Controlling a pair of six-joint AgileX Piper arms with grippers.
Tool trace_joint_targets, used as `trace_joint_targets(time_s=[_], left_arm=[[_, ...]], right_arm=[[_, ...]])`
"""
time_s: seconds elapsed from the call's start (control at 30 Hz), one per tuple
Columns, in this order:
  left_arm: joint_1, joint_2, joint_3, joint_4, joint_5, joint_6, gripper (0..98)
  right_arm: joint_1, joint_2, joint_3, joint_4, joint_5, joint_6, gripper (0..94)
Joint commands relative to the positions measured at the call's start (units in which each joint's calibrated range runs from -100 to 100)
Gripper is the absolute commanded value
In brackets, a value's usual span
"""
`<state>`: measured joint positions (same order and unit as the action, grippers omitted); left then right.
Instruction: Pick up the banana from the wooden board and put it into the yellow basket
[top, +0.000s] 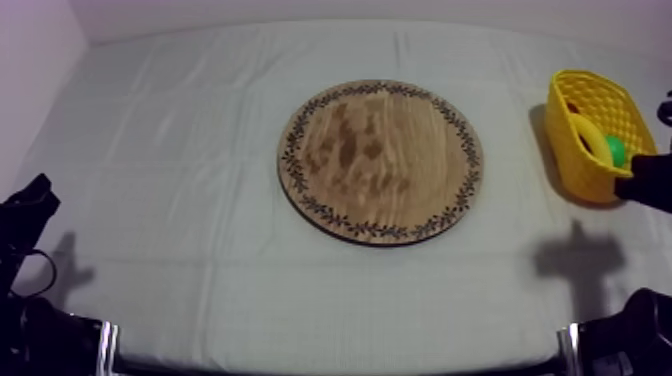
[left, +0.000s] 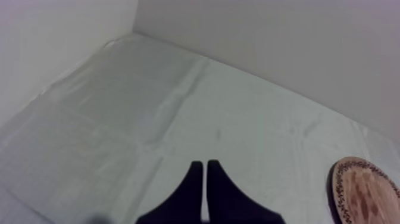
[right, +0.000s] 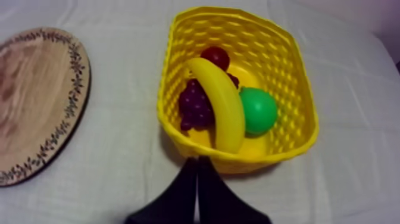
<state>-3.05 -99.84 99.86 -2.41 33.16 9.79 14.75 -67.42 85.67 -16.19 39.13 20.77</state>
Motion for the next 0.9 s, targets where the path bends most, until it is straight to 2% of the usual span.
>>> trace_joint_targets(time_s=[0.0, 0.07, 0.23, 0.3, 0.4, 0.47, 0.53, 0.67, 0.73, 0.8, 0.87], left_arm=[[-0.02, 0.02, 0.03, -0.01, -0.01, 0.01, 0.1], [-0.02, 0.02, 0.03, -0.01, -0.01, 0.02, 0.1], [-0.02, 0.02, 0.03, -0.01, -0.01, 0.01, 0.1], [-0.02, 0.02, 0.03, -0.01, -0.01, 0.01, 0.1], [-0.02, 0.02, 0.03, -0.01, -0.01, 0.03, 0.1], [-0.02, 0.02, 0.03, -0.01, -0.01, 0.04, 0.1], [-0.02, 0.02, 0.03, -0.01, -0.01, 0.02, 0.1], [-0.02, 0.02, 0.03, -0.01, -0.01, 0.05, 0.1], [-0.02, 0.02, 0.03, -0.01, -0.01, 0.04, 0.1], [-0.02, 0.02, 0.03, -0.01, -0.01, 0.03, 0.1], [-0.02, 0.02, 0.03, -0.01, -0.01, 0.04, 0.1]], right_arm=[[-0.61, -5.01, 4.58, -3.70, -1.01, -2.04, 0.3], [-1.39, -7.69, 6.15, -3.86, -0.45, -4.11, 0.3], [-2.77, -13.79, 7.70, -1.09, 2.32, -7.69, 0.3], [-3.36, -16.51, 8.80, 2.16, 2.44, -11.79, 0.3], [-4.83, -20.57, 10.75, 9.23, 1.96, -22.61, 0.4], [-5.82, -23.35, 11.74, 11.82, 1.32, -24.73, 0.4], [-6.99, -25.77, 12.60, 13.08, 0.65, -21.83, 0.5], [-9.02, -27.72, 13.49, 14.05, -0.84, -11.47, 0.5], [-10.02, -28.03, 13.67, 14.24, -1.08, -7.67, 0.5], [-10.78, -28.19, 13.78, 14.31, -1.19, -6.01, 0.5], [-11.24, -28.26, 13.83, 14.34, -1.25, -6.15, 0.5]])
